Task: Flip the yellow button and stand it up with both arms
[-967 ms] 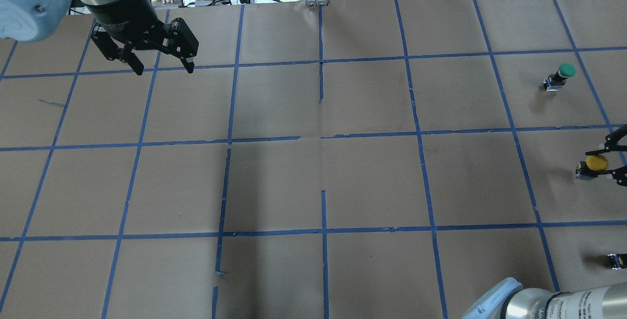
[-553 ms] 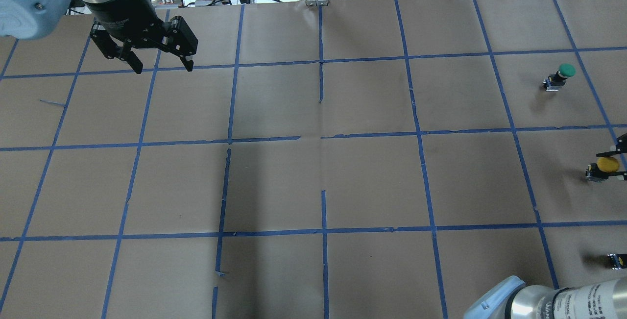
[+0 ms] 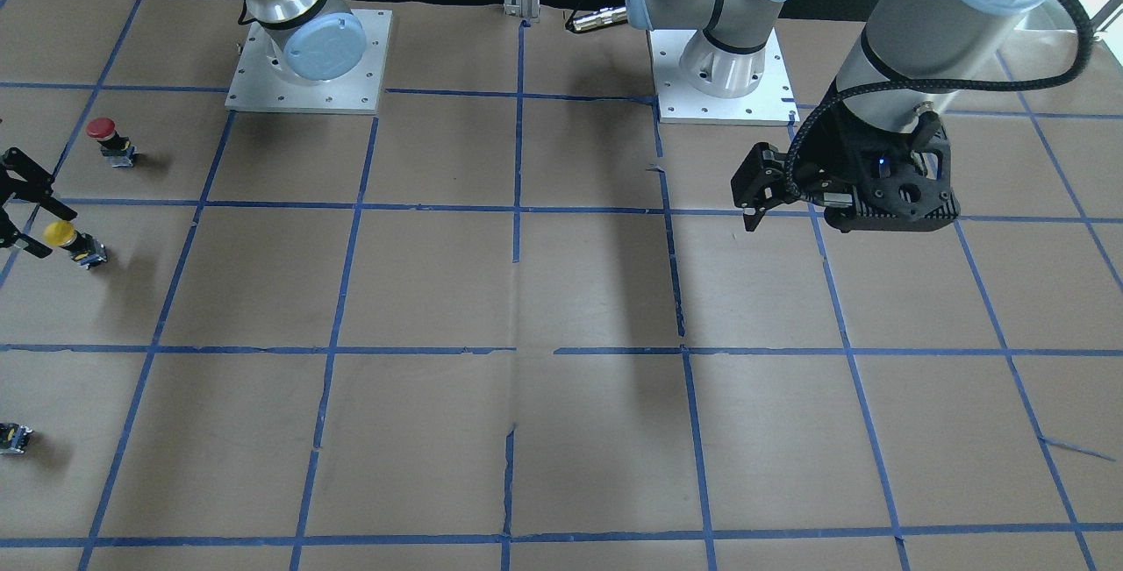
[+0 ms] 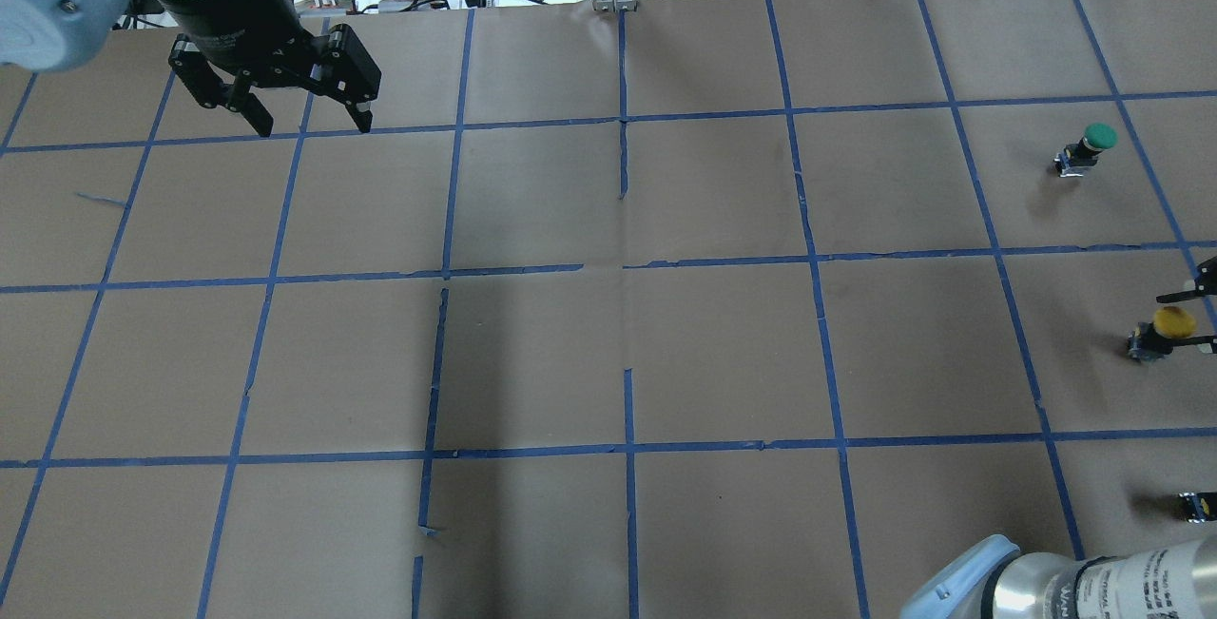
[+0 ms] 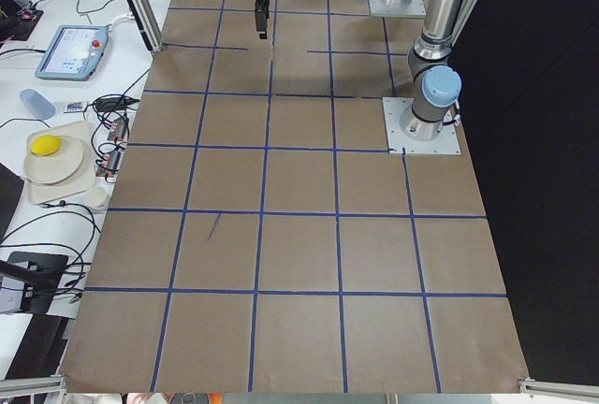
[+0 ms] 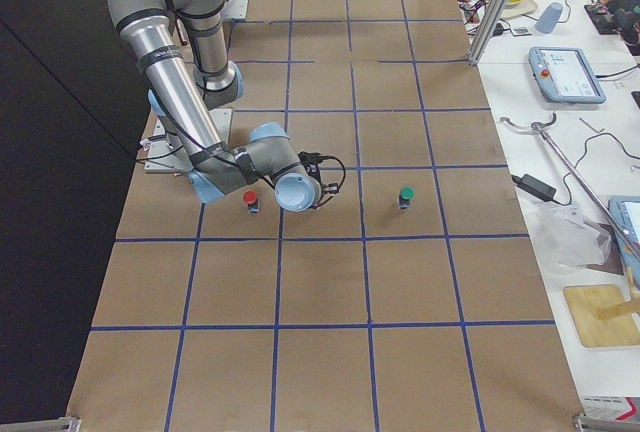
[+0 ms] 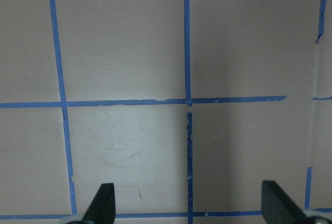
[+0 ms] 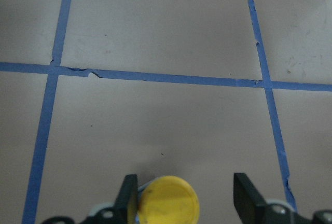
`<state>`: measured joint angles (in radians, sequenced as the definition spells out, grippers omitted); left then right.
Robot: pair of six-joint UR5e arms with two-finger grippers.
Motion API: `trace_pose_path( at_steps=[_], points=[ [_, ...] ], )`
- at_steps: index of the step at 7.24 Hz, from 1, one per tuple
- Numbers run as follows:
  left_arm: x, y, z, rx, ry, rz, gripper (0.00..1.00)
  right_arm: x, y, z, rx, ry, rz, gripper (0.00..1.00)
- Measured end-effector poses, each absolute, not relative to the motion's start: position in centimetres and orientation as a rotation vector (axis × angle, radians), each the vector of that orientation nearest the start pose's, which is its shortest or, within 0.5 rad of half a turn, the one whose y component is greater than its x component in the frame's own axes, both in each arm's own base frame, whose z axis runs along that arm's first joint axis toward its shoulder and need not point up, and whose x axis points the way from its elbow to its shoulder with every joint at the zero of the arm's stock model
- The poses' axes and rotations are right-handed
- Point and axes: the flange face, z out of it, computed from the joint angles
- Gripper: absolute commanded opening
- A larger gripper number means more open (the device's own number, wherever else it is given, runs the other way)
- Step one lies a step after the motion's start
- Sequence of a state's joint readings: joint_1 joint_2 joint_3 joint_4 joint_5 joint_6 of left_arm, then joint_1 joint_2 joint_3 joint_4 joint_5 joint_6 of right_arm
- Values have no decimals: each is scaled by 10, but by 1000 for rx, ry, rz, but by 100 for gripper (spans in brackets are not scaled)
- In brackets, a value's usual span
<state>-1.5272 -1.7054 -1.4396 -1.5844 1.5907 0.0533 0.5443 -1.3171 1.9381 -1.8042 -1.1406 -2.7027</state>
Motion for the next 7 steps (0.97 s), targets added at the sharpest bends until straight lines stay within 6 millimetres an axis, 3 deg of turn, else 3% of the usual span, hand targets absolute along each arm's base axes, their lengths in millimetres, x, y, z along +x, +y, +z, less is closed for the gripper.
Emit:
trace_pose_path(
  at_steps=[2, 4, 6, 7],
  points=[
    [-107, -552, 482, 13, 3120, 28, 100, -328, -411, 250, -1943, 2070, -680, 98],
    [-106, -552, 484, 13, 3120, 24, 100, -320, -435, 289, -1951, 2143, -621, 98],
    [-104, -551, 487, 6, 3123, 21, 100, -291, -466, 346, -1889, 2250, -556, 98],
    [-103, -550, 488, 3, 3123, 19, 100, -262, -491, 385, -1843, 2310, -539, 99]
  ],
)
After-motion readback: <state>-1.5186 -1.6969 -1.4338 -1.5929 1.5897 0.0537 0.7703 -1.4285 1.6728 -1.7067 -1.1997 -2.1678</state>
